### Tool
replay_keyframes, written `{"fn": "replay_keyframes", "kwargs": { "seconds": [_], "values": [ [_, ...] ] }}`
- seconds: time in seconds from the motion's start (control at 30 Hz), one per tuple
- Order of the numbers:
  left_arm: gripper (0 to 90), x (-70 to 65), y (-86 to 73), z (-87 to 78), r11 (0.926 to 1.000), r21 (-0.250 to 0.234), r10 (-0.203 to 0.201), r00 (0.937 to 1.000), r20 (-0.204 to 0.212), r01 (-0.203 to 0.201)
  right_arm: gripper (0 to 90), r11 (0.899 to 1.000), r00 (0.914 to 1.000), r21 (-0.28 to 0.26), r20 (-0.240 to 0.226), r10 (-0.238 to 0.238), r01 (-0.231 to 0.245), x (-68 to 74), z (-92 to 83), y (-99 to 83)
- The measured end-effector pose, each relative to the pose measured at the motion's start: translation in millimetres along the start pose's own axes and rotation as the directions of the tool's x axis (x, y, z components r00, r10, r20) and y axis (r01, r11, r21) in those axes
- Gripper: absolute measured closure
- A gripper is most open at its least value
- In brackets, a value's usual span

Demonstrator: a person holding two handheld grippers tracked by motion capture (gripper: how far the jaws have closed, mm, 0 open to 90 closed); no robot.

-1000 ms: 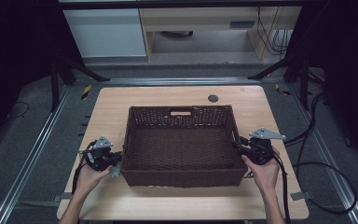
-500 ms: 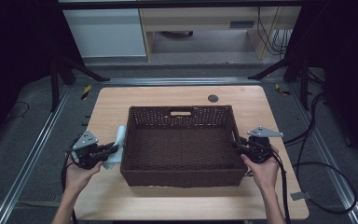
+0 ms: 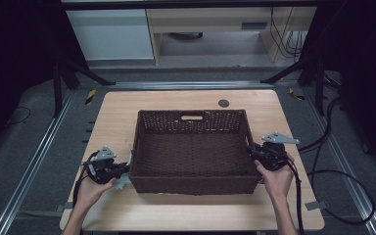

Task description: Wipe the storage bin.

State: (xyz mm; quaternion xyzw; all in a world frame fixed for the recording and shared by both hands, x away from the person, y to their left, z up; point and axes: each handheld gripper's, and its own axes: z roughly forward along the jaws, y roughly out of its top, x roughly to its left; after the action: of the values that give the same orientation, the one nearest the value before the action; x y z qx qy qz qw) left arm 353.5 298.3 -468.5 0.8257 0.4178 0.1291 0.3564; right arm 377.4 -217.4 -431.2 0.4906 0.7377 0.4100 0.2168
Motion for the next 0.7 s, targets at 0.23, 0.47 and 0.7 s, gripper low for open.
{"fn": "replay_keyframes", "kwargs": {
  "seconds": [0.23, 0.47, 0.7],
  "values": [
    [80.1, -4.1, 11.6, -12.6, 0.9969, -0.076, 0.018, 0.9998, -0.007, -0.019, 65.1, 0.999, 0.9998, -0.028, -0.007, -0.018, 0.017, -1.3, -1.5, -0.2],
    [80.1, -11.3, 20.2, -50.2, 0.9753, -0.216, 0.037, 0.9987, -0.035, -0.043, 56.4, 0.996, 0.9990, -0.086, -0.023, -0.037, 0.035, -2.3, -13.6, 2.0],
    [80.1, -19.4, 6.6, -41.2, 0.9868, -0.158, 0.034, 0.9993, -0.014, -0.035, 58.1, 0.998, 0.9983, -0.026, -0.022, -0.053, 0.053, -0.3, -9.1, -6.7]
  ]
}}
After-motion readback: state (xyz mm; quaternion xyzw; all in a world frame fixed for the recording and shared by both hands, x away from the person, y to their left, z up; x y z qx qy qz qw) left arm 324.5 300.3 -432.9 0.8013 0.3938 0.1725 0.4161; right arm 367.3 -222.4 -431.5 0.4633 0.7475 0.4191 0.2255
